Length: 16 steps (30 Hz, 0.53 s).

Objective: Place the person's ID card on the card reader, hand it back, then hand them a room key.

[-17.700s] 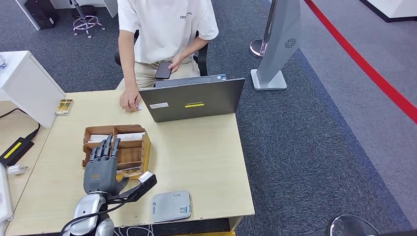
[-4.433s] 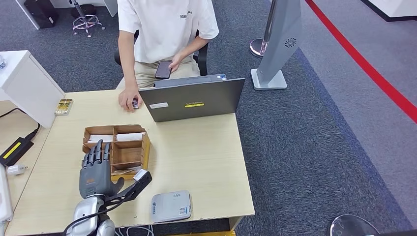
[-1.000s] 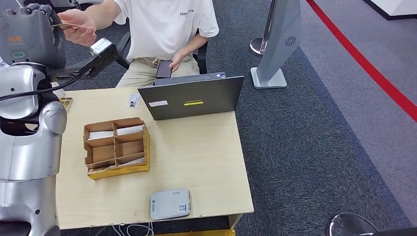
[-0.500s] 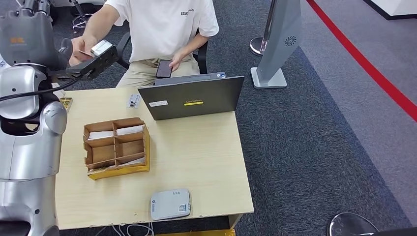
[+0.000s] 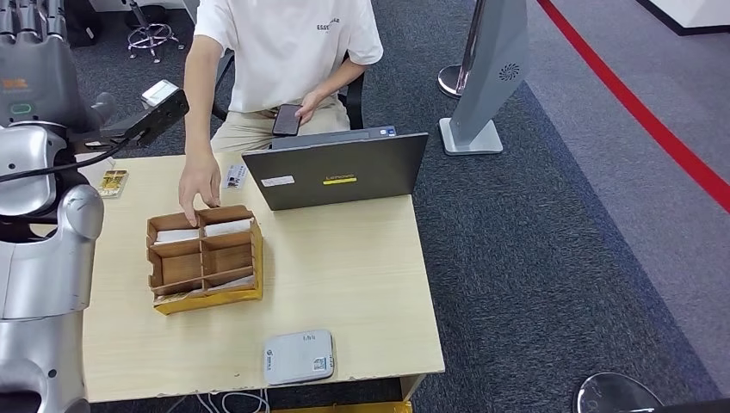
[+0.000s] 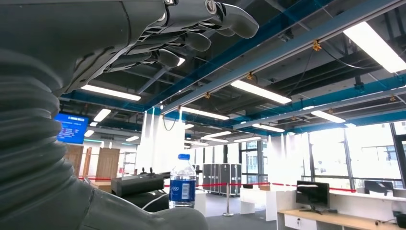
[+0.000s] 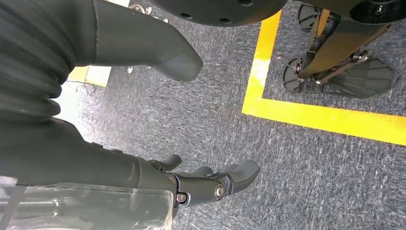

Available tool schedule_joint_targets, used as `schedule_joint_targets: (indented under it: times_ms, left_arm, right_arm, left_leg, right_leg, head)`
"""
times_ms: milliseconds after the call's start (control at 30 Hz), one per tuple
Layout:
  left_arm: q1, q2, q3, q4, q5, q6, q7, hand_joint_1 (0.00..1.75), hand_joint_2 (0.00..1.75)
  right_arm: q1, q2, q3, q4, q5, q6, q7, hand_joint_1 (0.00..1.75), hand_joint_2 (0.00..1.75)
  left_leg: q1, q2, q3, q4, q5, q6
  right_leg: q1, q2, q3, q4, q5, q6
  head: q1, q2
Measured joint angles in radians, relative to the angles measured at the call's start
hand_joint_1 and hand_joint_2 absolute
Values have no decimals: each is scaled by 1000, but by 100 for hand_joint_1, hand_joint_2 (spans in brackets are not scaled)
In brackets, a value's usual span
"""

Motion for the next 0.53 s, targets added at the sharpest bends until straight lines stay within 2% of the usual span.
schedule_joint_targets:
  times_ms: [333,400,533]
  left_arm:
    - [3,16,3,11,0,-4,21,0,175]
    - [9,39,18,21,0,0,47,0,175]
    - [41,122,96,78,0,52,78,0,175]
  right_arm:
    - [0,1,0,0,1,1,0,0,175]
    - [0,1,0,0,3,4,2,0,175]
    - [1,2,0,1,1,15,17,0,175]
  left_leg:
    - [0,0,0,0,0,0]
    - [0,2,0,0,0,0]
    - [0,8,3,-2,-1,-1]
  right_leg:
    - [0,0,0,0,0,0]
    - [0,2,0,0,0,0]
    - [0,7,0,2,0,-1]
  head:
    - [0,0]
    - [0,0]
    - [0,0]
